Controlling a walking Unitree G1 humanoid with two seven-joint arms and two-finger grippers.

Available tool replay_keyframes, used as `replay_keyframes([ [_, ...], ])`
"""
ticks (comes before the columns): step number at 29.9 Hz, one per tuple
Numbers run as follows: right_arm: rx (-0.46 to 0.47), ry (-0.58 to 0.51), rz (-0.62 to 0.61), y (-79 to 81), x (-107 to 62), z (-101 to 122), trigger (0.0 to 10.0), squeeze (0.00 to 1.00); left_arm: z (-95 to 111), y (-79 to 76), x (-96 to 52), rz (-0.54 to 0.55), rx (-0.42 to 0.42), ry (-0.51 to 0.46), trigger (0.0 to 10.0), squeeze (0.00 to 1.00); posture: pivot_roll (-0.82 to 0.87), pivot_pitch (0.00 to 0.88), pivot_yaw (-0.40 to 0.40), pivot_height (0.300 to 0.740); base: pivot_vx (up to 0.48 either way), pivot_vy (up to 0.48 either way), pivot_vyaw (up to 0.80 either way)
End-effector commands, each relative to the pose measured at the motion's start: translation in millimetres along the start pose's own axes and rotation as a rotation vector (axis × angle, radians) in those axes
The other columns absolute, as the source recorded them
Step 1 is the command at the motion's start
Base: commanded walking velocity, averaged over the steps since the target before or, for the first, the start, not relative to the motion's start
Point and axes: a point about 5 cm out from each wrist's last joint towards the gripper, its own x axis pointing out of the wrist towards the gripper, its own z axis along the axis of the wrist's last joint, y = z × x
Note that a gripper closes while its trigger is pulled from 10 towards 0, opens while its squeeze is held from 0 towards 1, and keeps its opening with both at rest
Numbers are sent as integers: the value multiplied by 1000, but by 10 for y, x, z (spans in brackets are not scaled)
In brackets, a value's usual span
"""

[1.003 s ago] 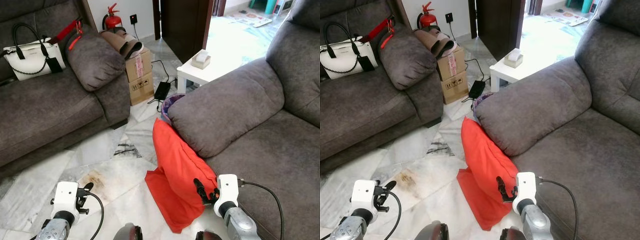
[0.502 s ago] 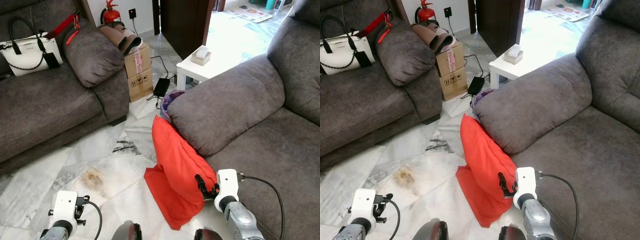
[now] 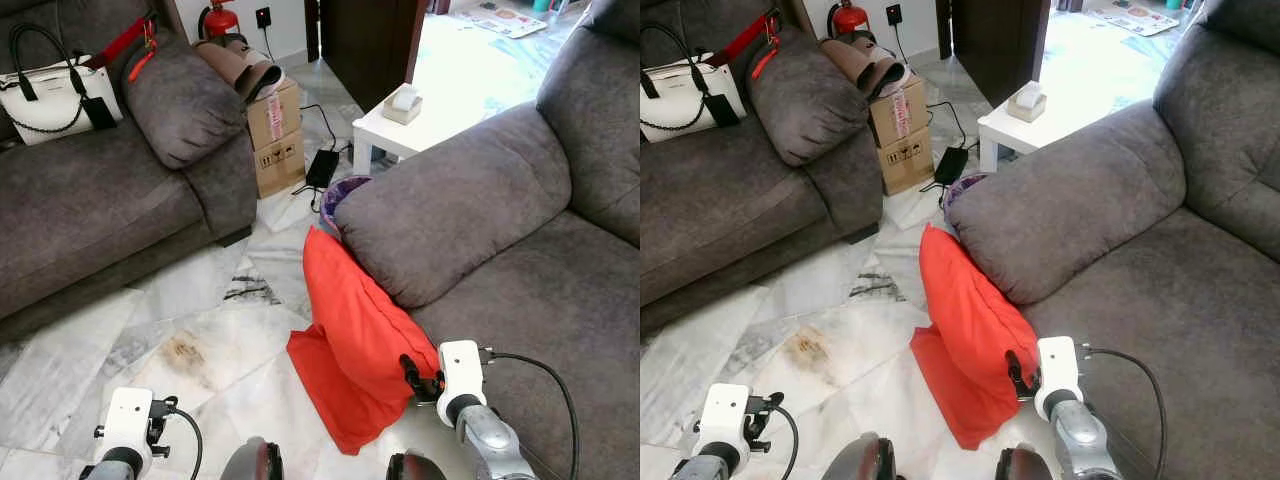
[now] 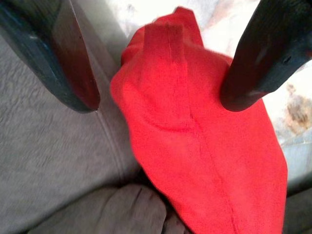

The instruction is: Move the pillow to the sofa from floor

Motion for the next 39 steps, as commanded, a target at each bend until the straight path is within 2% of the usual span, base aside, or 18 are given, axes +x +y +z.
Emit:
replay_keyframes([
  [1,8,35,27,70,-4,-66,10000,0,-98,11,-59,-3,2,34,10000,0,165,224,83,642,0,0,0],
  [17,48,39,53,249,25,-76,10000,0,-153,7,-147,-34,11,39,10000,0,202,247,111,642,0,0,0],
  [29,80,27,44,342,44,-59,9922,0,-123,48,-232,-37,23,17,10000,0,256,270,126,642,0,0,0],
  [30,82,29,43,349,43,-63,5529,0,-123,54,-239,-36,25,17,10000,0,261,270,128,642,0,0,0],
  [31,82,28,44,367,39,-75,0,0,-127,64,-262,-37,29,18,10000,0,268,268,131,642,0,0,0],
  [39,106,22,18,370,37,-77,0,0,-94,87,-256,-34,32,17,10000,0,274,259,134,642,0,0,0],
])
